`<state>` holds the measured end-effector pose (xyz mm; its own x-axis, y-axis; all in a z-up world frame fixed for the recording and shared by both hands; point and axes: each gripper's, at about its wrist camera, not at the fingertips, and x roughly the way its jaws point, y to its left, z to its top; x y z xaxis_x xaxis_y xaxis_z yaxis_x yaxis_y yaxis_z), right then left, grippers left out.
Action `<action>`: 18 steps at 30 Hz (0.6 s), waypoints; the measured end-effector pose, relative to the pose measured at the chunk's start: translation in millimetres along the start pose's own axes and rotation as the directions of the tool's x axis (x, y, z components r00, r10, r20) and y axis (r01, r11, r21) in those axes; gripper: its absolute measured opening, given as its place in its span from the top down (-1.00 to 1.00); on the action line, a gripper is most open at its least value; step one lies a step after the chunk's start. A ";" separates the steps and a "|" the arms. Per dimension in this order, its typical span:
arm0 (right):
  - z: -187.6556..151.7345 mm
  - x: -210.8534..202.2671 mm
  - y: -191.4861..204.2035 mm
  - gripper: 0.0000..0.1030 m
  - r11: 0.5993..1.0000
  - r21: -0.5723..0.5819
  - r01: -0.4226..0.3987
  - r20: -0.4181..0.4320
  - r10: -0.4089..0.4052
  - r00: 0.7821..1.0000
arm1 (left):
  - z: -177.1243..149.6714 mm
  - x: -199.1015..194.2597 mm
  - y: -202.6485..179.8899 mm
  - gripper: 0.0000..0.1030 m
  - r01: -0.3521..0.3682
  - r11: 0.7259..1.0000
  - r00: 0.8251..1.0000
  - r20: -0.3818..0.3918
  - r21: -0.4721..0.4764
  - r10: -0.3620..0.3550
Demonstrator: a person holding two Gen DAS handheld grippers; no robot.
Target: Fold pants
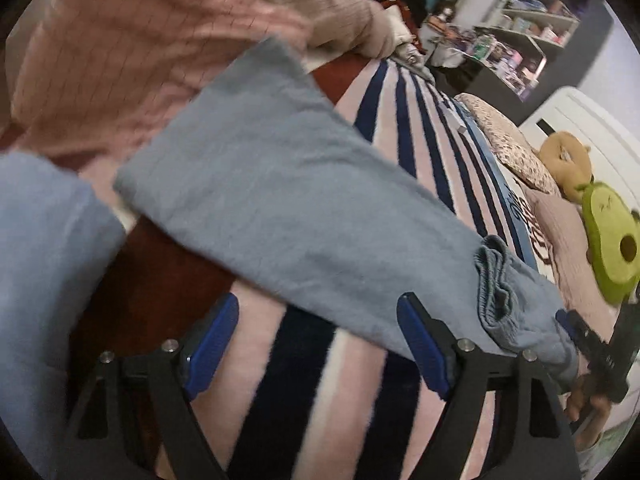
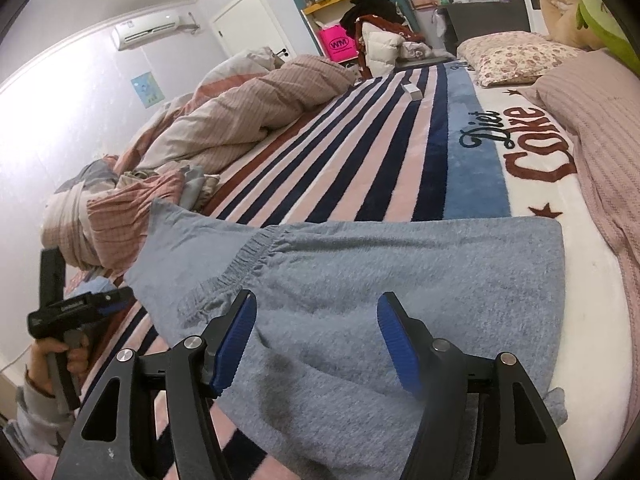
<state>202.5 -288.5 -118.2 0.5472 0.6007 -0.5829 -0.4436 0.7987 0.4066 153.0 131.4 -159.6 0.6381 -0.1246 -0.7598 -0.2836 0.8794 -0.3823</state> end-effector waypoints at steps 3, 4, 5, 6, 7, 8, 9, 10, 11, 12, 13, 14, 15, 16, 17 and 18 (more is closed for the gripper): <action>-0.2 0.5 -0.1 -0.15 1.000 -0.001 0.002 0.000 -0.002 1.000 | 7.4 9.8 8.7 -0.52 0.012 0.999 0.999 0.030 -0.035 -0.011; -0.7 0.9 -0.4 -0.15 1.000 -0.001 0.003 0.000 -0.003 1.000 | 10.0 12.0 9.2 -0.52 0.011 0.999 0.999 0.040 -0.041 -0.009; -0.2 0.6 -0.4 -0.15 1.000 -0.001 0.000 -0.002 0.000 1.000 | 16.4 15.9 12.2 -0.52 0.005 0.998 0.998 0.055 -0.055 -0.002; -0.4 1.1 -0.8 -0.15 1.000 0.001 0.000 -0.003 0.000 1.000 | 20.6 18.4 13.6 -0.52 0.002 0.998 0.998 0.065 -0.067 0.003; -0.6 1.5 -1.1 -0.15 1.000 0.003 0.000 -0.003 0.000 1.000 | 24.9 21.0 15.1 -0.52 -0.002 0.997 0.997 0.079 -0.083 0.008; -0.8 1.4 -1.5 -0.15 1.000 0.006 -0.002 -0.002 0.002 1.000 | 30.6 24.5 19.0 -0.52 -0.005 0.995 0.995 0.098 -0.104 0.015; -0.9 1.9 -1.7 -0.15 1.000 0.007 -0.002 -0.001 0.002 1.000 | 36.5 28.5 22.3 -0.52 -0.008 0.992 0.992 0.121 -0.124 0.023; -0.7 0.9 -2.0 -0.15 1.000 0.008 -0.005 0.003 0.005 1.000 | 40.1 30.9 23.1 -0.52 -0.011 0.991 0.990 0.135 -0.134 0.029; -0.6 0.4 -2.0 -0.15 1.000 0.008 -0.007 0.006 0.007 1.000 | 45.3 35.7 26.1 -0.50 -0.017 0.989 0.988 0.147 -0.150 0.040; -0.4 -0.3 -2.1 -0.15 1.000 0.007 -0.007 0.008 0.007 1.000 | 50.1 38.9 26.5 -0.37 -0.035 0.986 0.985 0.160 -0.161 0.061; -0.2 -0.5 -1.7 -0.15 1.000 0.008 -0.006 0.009 0.006 1.000 | 53.5 40.5 26.6 -0.08 -0.050 0.985 0.983 0.166 -0.164 0.078; 0.0 -1.1 -2.8 -0.15 1.000 0.011 -0.003 0.011 0.003 1.000 | 57.6 41.8 25.4 0.10 -0.074 0.984 0.980 0.171 -0.163 0.102; 0.2 -1.3 -2.6 -0.16 1.000 0.013 -0.002 0.011 0.002 1.000 | 60.2 41.7 24.5 0.37 -0.084 0.984 0.978 0.176 -0.159 0.112; 0.3 -1.6 -3.0 -0.16 1.000 0.016 -0.002 0.012 0.002 1.000 | 61.5 40.3 23.7 0.56 -0.086 0.985 0.976 0.184 -0.152 0.114; 0.7 -2.3 -3.7 -0.16 1.000 0.018 0.000 0.013 0.000 1.000 | 61.5 36.9 24.2 0.67 -0.083 0.986 0.974 0.197 -0.142 0.110; 1.2 -3.2 -4.2 -0.16 1.000 0.018 0.006 0.014 -0.006 1.000 | 61.1 33.9 20.8 0.85 -0.083 0.989 0.971 0.214 -0.125 0.108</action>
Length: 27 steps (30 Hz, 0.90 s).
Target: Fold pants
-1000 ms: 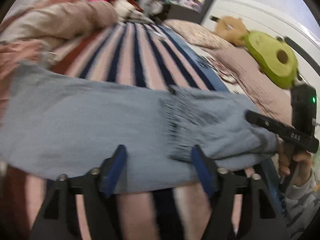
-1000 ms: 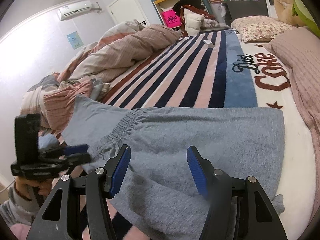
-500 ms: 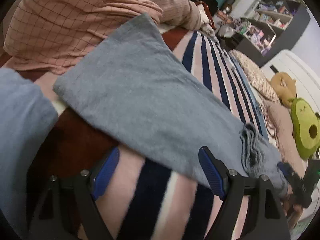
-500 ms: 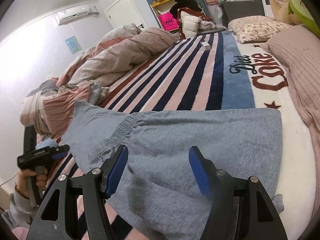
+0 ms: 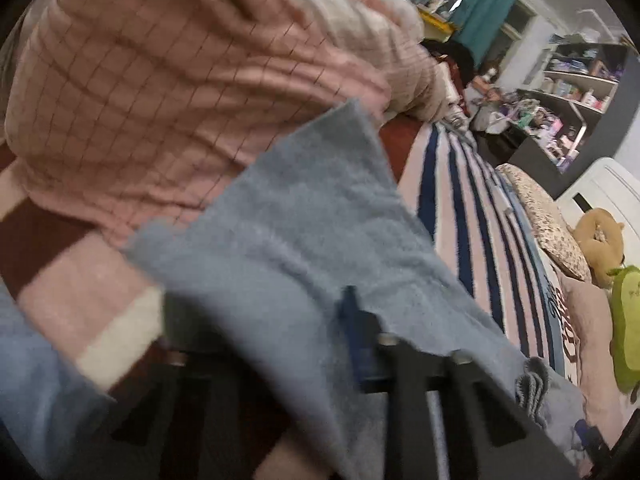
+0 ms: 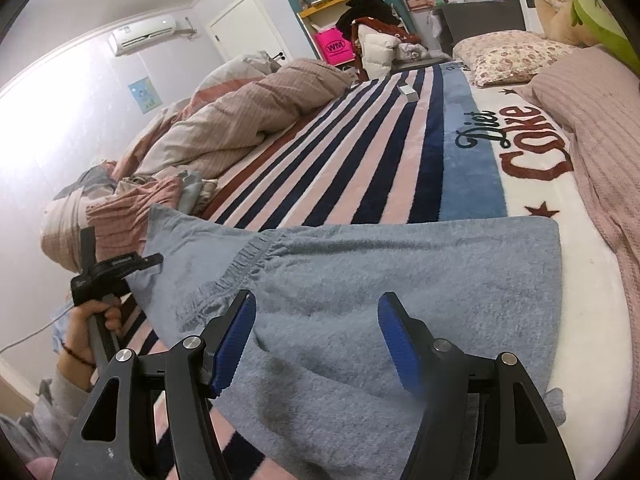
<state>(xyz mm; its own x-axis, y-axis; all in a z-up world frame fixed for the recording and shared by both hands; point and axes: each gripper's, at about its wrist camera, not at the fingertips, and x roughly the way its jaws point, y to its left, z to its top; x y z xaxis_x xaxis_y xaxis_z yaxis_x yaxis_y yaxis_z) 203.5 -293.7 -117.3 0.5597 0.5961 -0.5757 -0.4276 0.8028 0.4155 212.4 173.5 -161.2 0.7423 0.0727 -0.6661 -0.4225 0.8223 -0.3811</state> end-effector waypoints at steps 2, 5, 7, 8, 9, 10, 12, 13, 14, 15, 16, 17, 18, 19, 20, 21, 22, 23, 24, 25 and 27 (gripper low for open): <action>0.8 -2.3 -1.4 -0.17 1.000 0.001 0.011 0.006 -0.011 1.000 | 1.2 -13.6 -4.7 0.87 0.014 0.999 0.999 0.046 0.031 -0.016; 2.2 -5.4 -3.0 -0.21 1.000 0.012 0.004 0.013 -0.004 1.000 | 3.8 -36.6 -21.7 0.88 0.034 0.996 0.994 0.104 0.087 -0.043; 3.3 -9.3 -4.4 -0.21 1.000 0.020 -0.003 0.020 0.002 1.000 | 4.4 -51.3 -39.9 0.91 0.071 0.987 0.989 0.122 0.145 -0.089; 4.3 -11.9 -5.1 -0.21 1.000 0.022 -0.006 0.027 0.005 1.000 | 4.5 -57.9 -51.6 0.91 0.092 0.980 0.985 0.126 0.177 -0.115; 5.3 -14.9 -5.8 -0.21 1.000 0.023 -0.006 0.034 0.005 0.999 | 4.4 -63.6 -65.0 0.92 0.117 0.970 0.982 0.124 0.211 -0.146; 6.6 -17.8 -7.4 -0.23 1.000 0.022 -0.004 0.038 0.003 0.999 | 4.6 -67.7 -75.8 0.92 0.142 0.962 0.978 0.119 0.235 -0.173; 9.1 -21.2 -9.2 -0.29 1.000 0.017 0.010 0.042 -0.010 0.999 | 2.0 -73.2 -106.4 0.92 0.204 0.934 0.966 0.095 0.293 -0.240; 10.5 -25.4 -13.1 -0.29 0.999 0.025 0.020 0.053 -0.022 0.998 | -1.3 -75.8 -120.7 0.92 0.232 0.920 0.960 0.078 0.317 -0.269; 11.9 -27.9 -16.0 -0.29 0.999 0.035 0.023 0.055 -0.025 0.998 | -6.7 -77.6 -137.6 0.92 0.262 0.900 0.953 0.056 0.349 -0.299; 13.0 -30.2 -19.4 -0.31 0.999 0.045 0.022 0.053 -0.024 0.998 | -12.3 -79.4 -149.9 0.92 0.286 0.883 0.946 0.035 0.373 -0.321; 14.0 -33.2 -23.7 -0.35 0.998 0.054 0.018 0.050 -0.021 0.999 | -20.1 -78.6 -166.1 0.92 0.318 0.859 0.937 0.003 0.401 -0.349; 14.4 -38.1 -29.2 -0.36 0.998 0.066 0.021 0.058 -0.025 0.998 | -25.7 -76.3 -180.0 0.92 0.345 0.840 0.929 -0.027 0.418 -0.368; 14.6 -43.9 -34.8 -0.37 0.996 0.080 0.032 0.072 -0.038 0.997 | -35.7 -73.2 -197.0 0.92 0.377 0.814 0.919 -0.070 0.441 -0.388; 14.8 -46.9 -37.3 -0.37 0.995 0.086 0.041 0.079 -0.048 0.996 | -45.6 -73.1 -210.8 0.92 0.401 0.792 0.910 -0.102 0.461 -0.401; 15.6 -54.4 -42.7 -0.37 0.994 0.096 0.058 0.099 -0.068 0.993 | -58.7 -68.1 -229.4 0.92 0.436 0.759 0.896 -0.150 0.484 -0.419; 16.3 -60.4 -45.8 -0.37 0.992 0.103 0.068 0.116 -0.080 0.990 | -67.8 -65.2 -241.2 0.92 0.461 0.734 0.884 -0.186 0.498 -0.429; 17.0 -65.8 -48.2 -0.38 0.991 0.108 0.075 0.132 -0.089 0.987 | -78.7 -61.9 -253.7 0.92 0.490 0.706 0.869 -0.227 0.511 -0.439; 16.6 -69.6 -48.9 -0.38 0.991 0.110 0.078 0.142 -0.093 0.985 | -91.9 -57.6 -267.0 0.92 0.522 0.672 0.851 -0.275 0.524 -0.447; 17.1 -73.8 -50.0 -0.40 0.991 0.109 0.080 0.155 -0.097 0.983 | -99.7 -55.9 -275.6 0.92 0.540 0.650 0.841 -0.306 0.534 -0.447; 17.5 -76.6 -50.4 -0.42 0.991 0.107 0.083 0.162 -0.100 0.982 | -113.4 -49.6 -287.0 0.92 0.570 0.613 0.822 -0.369 0.548 -0.434; 18.2 -76.3 -50.2 -0.42 0.990 0.099 0.101 0.160 -0.116 0.980 | -128.5 -43.2 -298.4 0.90 0.589 0.583 0.807 -0.430 0.560 -0.404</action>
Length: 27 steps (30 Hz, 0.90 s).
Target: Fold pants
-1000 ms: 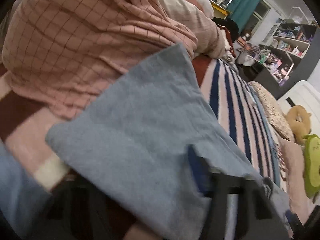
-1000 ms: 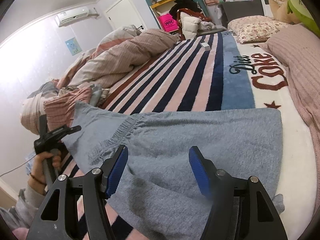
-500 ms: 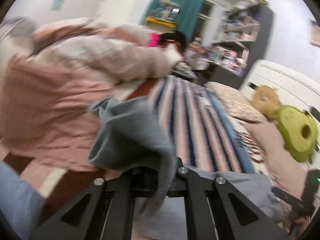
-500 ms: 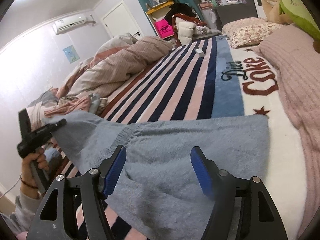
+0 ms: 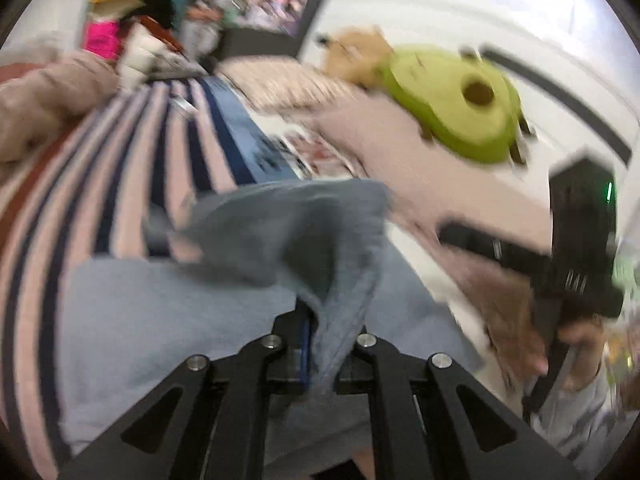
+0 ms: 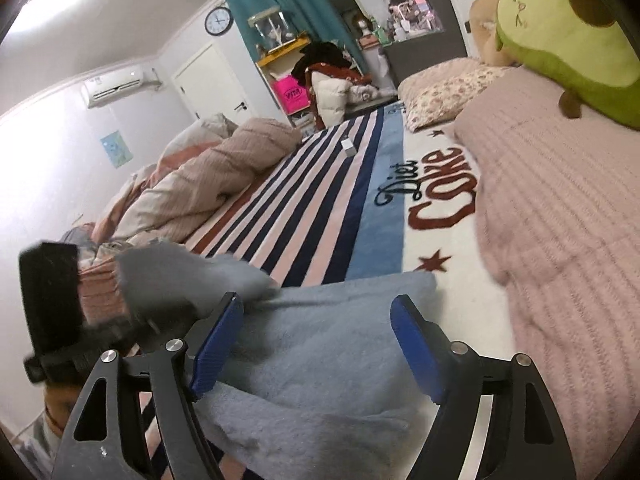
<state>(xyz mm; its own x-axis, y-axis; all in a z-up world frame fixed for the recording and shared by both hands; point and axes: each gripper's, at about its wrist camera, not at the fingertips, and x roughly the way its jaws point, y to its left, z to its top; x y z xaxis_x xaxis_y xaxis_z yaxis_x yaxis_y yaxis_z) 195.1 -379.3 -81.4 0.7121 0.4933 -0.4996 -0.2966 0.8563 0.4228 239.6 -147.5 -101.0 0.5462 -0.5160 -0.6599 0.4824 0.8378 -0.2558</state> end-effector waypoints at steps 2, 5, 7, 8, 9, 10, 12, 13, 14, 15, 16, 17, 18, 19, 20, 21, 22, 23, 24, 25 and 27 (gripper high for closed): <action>-0.6 6.3 4.1 -0.42 1.000 -0.018 0.020 -0.021 -0.021 1.000 | -4.7 5.7 -2.8 0.76 0.020 1.000 0.999 -0.045 0.013 -0.019; -2.0 11.4 12.3 -0.42 0.998 -0.050 0.031 -0.039 -0.033 0.999 | -10.7 -12.1 -1.2 0.34 0.048 0.999 0.998 -0.039 0.016 -0.048; -3.3 12.3 17.8 -0.42 0.998 -0.059 0.024 -0.050 -0.027 0.998 | -18.3 -34.3 3.4 0.23 0.028 0.999 1.000 -0.009 0.035 -0.027; -3.4 13.9 21.3 -0.44 0.998 -0.057 0.003 -0.069 -0.007 0.998 | -21.8 -50.1 8.9 0.23 0.015 0.999 1.000 0.007 0.037 -0.015; -4.5 15.8 22.7 -0.50 0.999 -0.045 -0.009 -0.087 0.005 0.996 | -26.8 -57.7 10.5 0.18 0.006 0.999 1.000 0.016 0.031 -0.007; -6.0 17.4 22.5 -0.57 0.999 -0.033 -0.013 -0.098 0.010 0.995 | -31.5 -68.1 17.3 0.04 -0.006 1.000 1.000 0.026 0.017 0.006; -10.4 23.5 20.7 -0.58 0.999 0.021 -0.027 -0.140 0.030 0.990 | -42.4 -88.2 34.0 -0.04 -0.052 0.999 0.997 0.049 -0.017 0.053; -13.2 27.3 18.3 -0.58 0.997 0.061 -0.036 -0.161 0.046 0.986 | -48.6 -97.2 43.0 -0.04 -0.085 0.996 0.995 0.058 -0.029 0.086; -17.6 32.8 15.3 -0.58 0.993 0.107 -0.045 -0.188 0.065 0.980 | -53.2 -104.2 53.1 -0.04 -0.126 0.991 0.990 0.065 -0.043 0.129; -23.0 39.7 15.2 -0.58 0.990 0.128 -0.050 -0.220 0.078 0.972 | -57.0 -109.0 62.7 -0.04 -0.162 0.985 0.984 0.069 -0.059 0.166; -27.7 46.9 18.6 -0.58 0.990 0.129 -0.051 -0.248 0.082 0.965 | -58.7 -111.5 72.5 -0.04 -0.184 0.980 0.979 0.072 -0.077 0.189; -31.1 51.8 21.2 -0.61 0.991 0.122 -0.046 -0.264 0.077 0.962 | -63.0 -116.3 86.2 -0.04 -0.199 0.973 0.975 0.076 -0.112 0.208; -33.7 57.2 24.1 -0.61 0.993 0.117 -0.034 -0.277 0.065 0.959 | -65.4 -118.1 95.0 -0.04 -0.201 0.970 0.974 0.076 -0.137 0.212; -35.7 64.1 26.7 -0.61 0.991 0.128 -0.032 -0.296 0.069 0.953 | -68.3 -119.4 104.1 -0.04 -0.195 0.966 0.975 0.075 -0.170 0.210; -36.1 67.9 27.8 -0.60 0.990 0.138 -0.038 -0.305 0.079 0.949 | -70.9 -121.2 112.4 -0.04 -0.180 0.964 0.977 0.077 -0.196 0.198; -36.2 73.4 30.4 -0.51 0.987 0.151 -0.051 -0.317 0.097 0.944 | -73.0 -122.5 116.9 -0.04 -0.171 0.963 0.978 0.084 -0.207 0.192; -36.3 79.0 32.9 -0.29 0.985 0.161 -0.062 -0.333 0.113 0.936 | -74.9 -124.8 120.7 -0.04 -0.168 0.962 0.977 0.093 -0.214 0.192; -36.5 84.3 36.3 -0.15 0.986 0.158 -0.046 -0.352 0.100 0.930 | -76.4 -126.3 123.0 -0.04 -0.167 0.962 0.976 0.099 -0.217 0.192; -37.0 87.0 39.7 0.20 0.989 0.146 -0.038 -0.362 0.089 0.928 | -75.9 -126.7 123.9 -0.04 -0.164 0.962 0.976 0.103 -0.219 0.190; -37.2 90.4 43.7 0.65 0.990 0.134 -0.045 -0.375 0.092 0.922 | -75.0 -125.8 124.3 -0.04 -0.159 0.962 0.977 0.106 -0.221 0.186; -35.8 89.8 47.9 0.79 0.993 0.116 -0.026 -0.363 0.067 0.929 | -73.8 -125.3 124.4 -0.04 -0.154 0.963 0.977 0.109 -0.221 0.181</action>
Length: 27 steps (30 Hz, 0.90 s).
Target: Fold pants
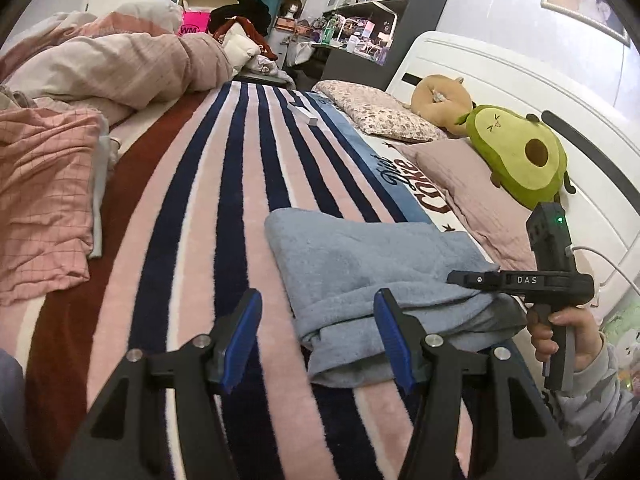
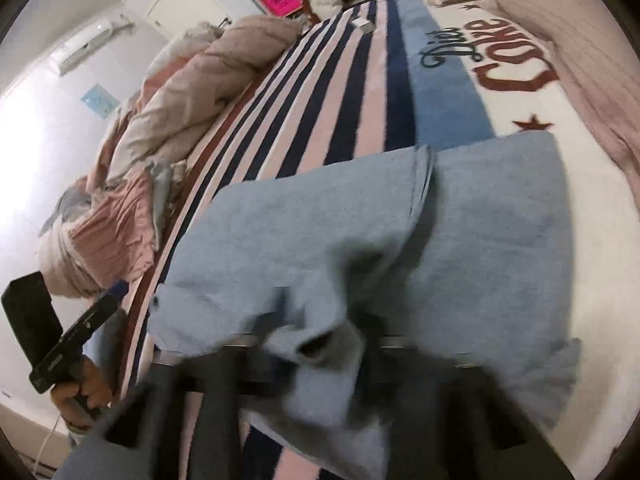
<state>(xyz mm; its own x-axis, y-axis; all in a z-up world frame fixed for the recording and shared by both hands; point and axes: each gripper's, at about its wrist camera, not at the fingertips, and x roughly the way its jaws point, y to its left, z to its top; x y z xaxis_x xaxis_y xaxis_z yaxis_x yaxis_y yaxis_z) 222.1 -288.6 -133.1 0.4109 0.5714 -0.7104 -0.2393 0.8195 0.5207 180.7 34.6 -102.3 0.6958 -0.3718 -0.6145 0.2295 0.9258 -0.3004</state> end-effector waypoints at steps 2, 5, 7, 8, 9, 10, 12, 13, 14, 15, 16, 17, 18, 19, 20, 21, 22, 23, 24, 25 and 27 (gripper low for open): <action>0.0 -9.9 8.7 0.84 0.998 -0.041 0.052 0.068 -0.049 0.997 | 0.0 -1.8 -0.6 -0.04 0.003 1.000 1.000 0.001 0.011 -0.003; 1.1 -29.2 15.1 0.87 0.993 -0.062 0.101 0.156 -0.090 0.984 | 1.8 0.9 -5.6 -0.04 0.014 1.000 1.000 -0.001 0.022 -0.014; 1.0 -45.0 16.7 0.87 0.987 -0.077 0.144 0.215 -0.125 0.969 | 3.7 3.1 -9.0 -0.05 0.018 0.999 1.000 -0.005 0.027 -0.018; 0.4 -53.0 17.0 0.87 0.981 -0.088 0.174 0.240 -0.148 0.959 | 5.2 5.1 -11.7 -0.05 0.021 0.999 1.000 -0.006 0.032 -0.020; 0.2 -59.9 16.1 0.87 0.975 -0.095 0.199 0.258 -0.169 0.951 | 6.6 7.3 -14.3 -0.05 0.025 0.999 1.000 -0.008 0.037 -0.025; -2.1 -67.9 13.3 0.87 0.970 -0.099 0.222 0.268 -0.189 0.945 | 7.9 10.0 -17.1 -0.08 0.030 0.999 1.000 -0.011 0.042 -0.029; -6.2 -74.5 9.0 0.87 0.963 -0.099 0.250 0.266 -0.216 0.939 | 10.0 16.7 -23.8 -0.10 0.039 0.998 0.999 -0.023 0.050 -0.038; -12.1 -76.7 4.6 0.87 0.954 -0.106 0.279 0.257 -0.245 0.935 | 11.0 20.3 -26.6 -0.11 0.045 0.998 0.999 -0.031 0.051 -0.044; -16.8 -76.2 1.7 0.87 0.949 -0.111 0.297 0.250 -0.262 0.932 | 11.6 25.8 -30.7 -0.11 0.054 0.997 0.998 -0.043 0.054 -0.052; -23.4 -74.7 -4.3 0.87 0.943 -0.114 0.313 0.234 -0.281 0.931 | 11.9 29.0 -33.1 -0.15 0.058 0.997 0.997 -0.050 0.057 -0.055; -28.4 -71.2 -9.1 0.85 0.941 -0.110 0.320 0.210 -0.292 0.933 | 12.2 33.0 -35.7 -0.22 0.060 0.996 0.997 -0.059 0.061 -0.056; -32.8 -66.4 -13.2 0.83 0.942 -0.109 0.317 0.181 -0.295 0.938 | 13.1 38.1 -38.5 -0.25 0.063 0.996 0.996 -0.066 0.064 -0.059; -36.4 -61.3 -16.3 0.77 0.944 -0.115 0.309 0.151 -0.290 0.945 | 14.2 41.2 -39.4 -0.29 0.066 0.996 0.996 -0.070 0.062 -0.062; -40.5 -58.1 -18.3 0.75 0.943 -0.127 0.309 0.139 -0.291 0.946 | 16.1 45.2 -39.8 -0.29 0.068 0.996 0.995 -0.076 0.056 -0.063; -42.6 -59.7 -18.1 0.73 0.939 -0.143 0.313 0.152 -0.291 0.944 | 18.8 49.6 -39.9 -0.29 0.069 0.997 0.995 -0.081 0.046 -0.065; -42.2 -63.5 -18.1 0.67 0.937 -0.146 0.317 0.159 -0.293 0.943 | 21.7 53.2 -39.8 -0.30 0.069 0.997 0.994 -0.084 0.037 -0.066; -42.2 -67.0 -17.0 0.50 0.936 -0.143 0.322 0.166 -0.298 0.940 | 24.4 56.1 -39.3 -0.30 0.072 0.997 0.994 -0.086 0.030 -0.069; -39.5 -73.4 -17.2 0.38 0.933 -0.132 0.334 0.184 -0.308 0.933 | 27.6 59.4 -39.7 -0.30 0.075 0.997 0.994 -0.087 0.023 -0.073; -37.5 -78.3 -17.9 0.12 0.932 -0.125 0.341 0.201 -0.313 0.928 | 30.8 62.7 -40.1 -0.31 0.076 0.997 0.993 -0.088 0.019 -0.074; -35.0 -85.0 -17.3 0.01 0.928 -0.121 0.353 0.225 -0.321 0.920 | 32.9 65.9 -40.4 -0.32 0.075 0.997 0.993 -0.090 0.020 -0.073; -29.6 -91.0 -18.6 0.00 0.918 -0.117 0.378 0.248 -0.341 0.907 | 34.4 75.9 -43.1 -0.32 0.061 0.998 0.991 -0.119 0.030 -0.057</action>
<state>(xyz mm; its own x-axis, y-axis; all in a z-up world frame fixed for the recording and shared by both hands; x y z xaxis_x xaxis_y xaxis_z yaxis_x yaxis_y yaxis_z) 163.1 -354.5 -92.2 0.6724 0.2275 -0.7044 -0.1678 0.9737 0.1543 247.0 -31.2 -110.9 0.5958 -0.4298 -0.6784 0.2919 0.9029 -0.3156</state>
